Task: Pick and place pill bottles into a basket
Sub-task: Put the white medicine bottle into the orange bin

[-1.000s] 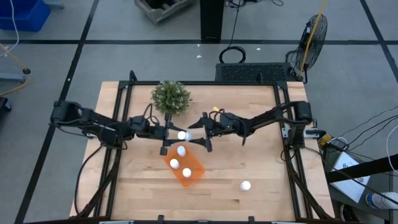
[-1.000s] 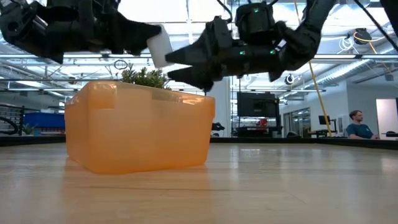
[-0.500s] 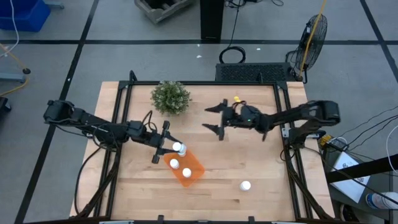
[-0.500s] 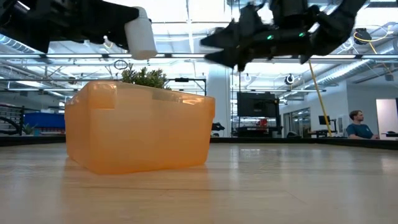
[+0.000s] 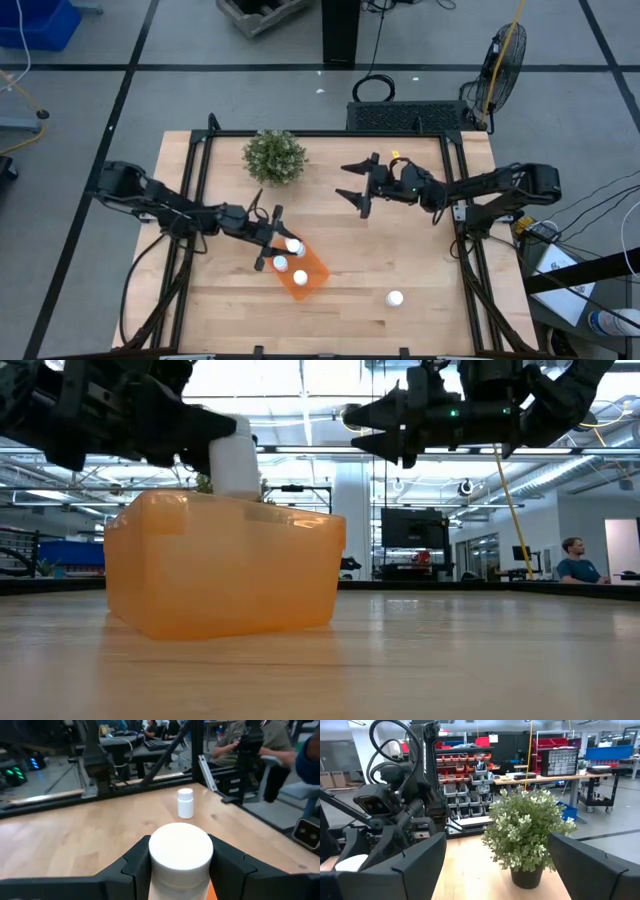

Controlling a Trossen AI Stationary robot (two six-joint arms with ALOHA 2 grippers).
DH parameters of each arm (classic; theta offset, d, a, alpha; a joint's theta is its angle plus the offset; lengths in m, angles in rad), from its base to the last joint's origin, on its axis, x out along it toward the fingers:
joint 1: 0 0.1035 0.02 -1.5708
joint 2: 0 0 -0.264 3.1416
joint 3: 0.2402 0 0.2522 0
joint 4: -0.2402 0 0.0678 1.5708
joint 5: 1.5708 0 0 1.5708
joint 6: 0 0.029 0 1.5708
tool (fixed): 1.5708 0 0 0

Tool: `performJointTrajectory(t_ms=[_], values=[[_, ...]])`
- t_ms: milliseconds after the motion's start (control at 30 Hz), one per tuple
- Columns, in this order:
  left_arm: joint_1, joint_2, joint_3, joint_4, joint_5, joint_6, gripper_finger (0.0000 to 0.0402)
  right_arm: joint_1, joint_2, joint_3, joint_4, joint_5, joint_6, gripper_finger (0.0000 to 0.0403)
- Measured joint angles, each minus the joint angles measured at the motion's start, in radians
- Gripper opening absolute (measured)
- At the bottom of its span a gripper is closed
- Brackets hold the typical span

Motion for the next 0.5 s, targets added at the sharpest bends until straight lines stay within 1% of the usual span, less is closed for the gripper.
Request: performJointTrajectory(t_ms=[100,233,500], values=[[0.0,0.052,0.0,0.06,0.009,-0.024,0.0159,0.0,0.002,0.0,-0.004,0.0,0.007,0.0338],[0.0,0.102,0.0,0.07,0.025,-0.057,0.0159,0.0,0.002,0.0,-0.001,0.0,0.007,0.0338],[-0.012,0.147,0.0,0.078,0.028,-0.075,0.0159,0.0,0.002,0.0,-0.001,0.0,0.007,0.0338]])
